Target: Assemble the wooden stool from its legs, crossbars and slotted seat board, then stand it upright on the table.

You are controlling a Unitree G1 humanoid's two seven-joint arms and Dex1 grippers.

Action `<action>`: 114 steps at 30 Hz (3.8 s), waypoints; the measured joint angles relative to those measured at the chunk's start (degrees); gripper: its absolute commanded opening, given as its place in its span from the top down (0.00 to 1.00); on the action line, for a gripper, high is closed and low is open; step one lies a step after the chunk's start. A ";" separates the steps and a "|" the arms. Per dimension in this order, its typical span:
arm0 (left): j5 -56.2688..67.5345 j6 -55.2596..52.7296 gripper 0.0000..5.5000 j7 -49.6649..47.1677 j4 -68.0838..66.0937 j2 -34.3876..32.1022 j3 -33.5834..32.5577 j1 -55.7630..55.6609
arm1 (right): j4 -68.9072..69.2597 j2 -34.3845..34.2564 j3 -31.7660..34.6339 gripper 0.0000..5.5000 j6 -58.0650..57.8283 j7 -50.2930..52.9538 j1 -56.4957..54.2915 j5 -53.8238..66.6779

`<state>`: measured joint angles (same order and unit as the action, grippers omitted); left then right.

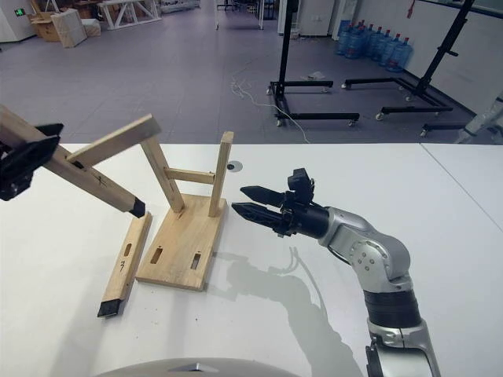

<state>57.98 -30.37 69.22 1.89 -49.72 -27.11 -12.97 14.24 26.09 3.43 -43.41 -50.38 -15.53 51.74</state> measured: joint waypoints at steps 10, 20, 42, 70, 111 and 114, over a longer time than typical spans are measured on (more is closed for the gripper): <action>-15.56 13.67 0.62 11.62 -0.77 5.59 13.41 4.54 | -2.14 -0.14 0.34 0.39 0.96 0.51 -4.03 -1.71; -16.76 17.28 0.62 17.89 -7.00 3.76 15.86 1.84 | -2.47 -0.34 -0.12 0.39 0.96 0.31 -5.36 -2.20; -24.49 22.42 0.63 20.78 -15.99 1.26 18.46 -6.95 | -1.94 -2.12 -2.15 0.39 1.00 1.38 -4.14 -2.31; -22.01 30.88 0.63 22.28 -10.66 -3.99 31.43 -9.00 | -1.64 -2.68 -2.47 0.39 2.17 1.50 -3.57 -4.54; -20.90 10.69 0.28 12.39 7.32 -3.10 23.26 7.01 | -4.77 -3.62 -0.16 0.39 3.73 1.85 -5.79 -5.80; -17.66 9.13 0.28 13.42 10.42 -3.14 20.00 11.38 | -4.55 -3.64 0.52 0.39 4.00 2.16 -5.51 -5.79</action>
<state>40.33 -21.24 82.64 12.31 -52.85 -7.10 -1.59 9.69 22.45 3.95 -39.41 -48.22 -21.04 45.94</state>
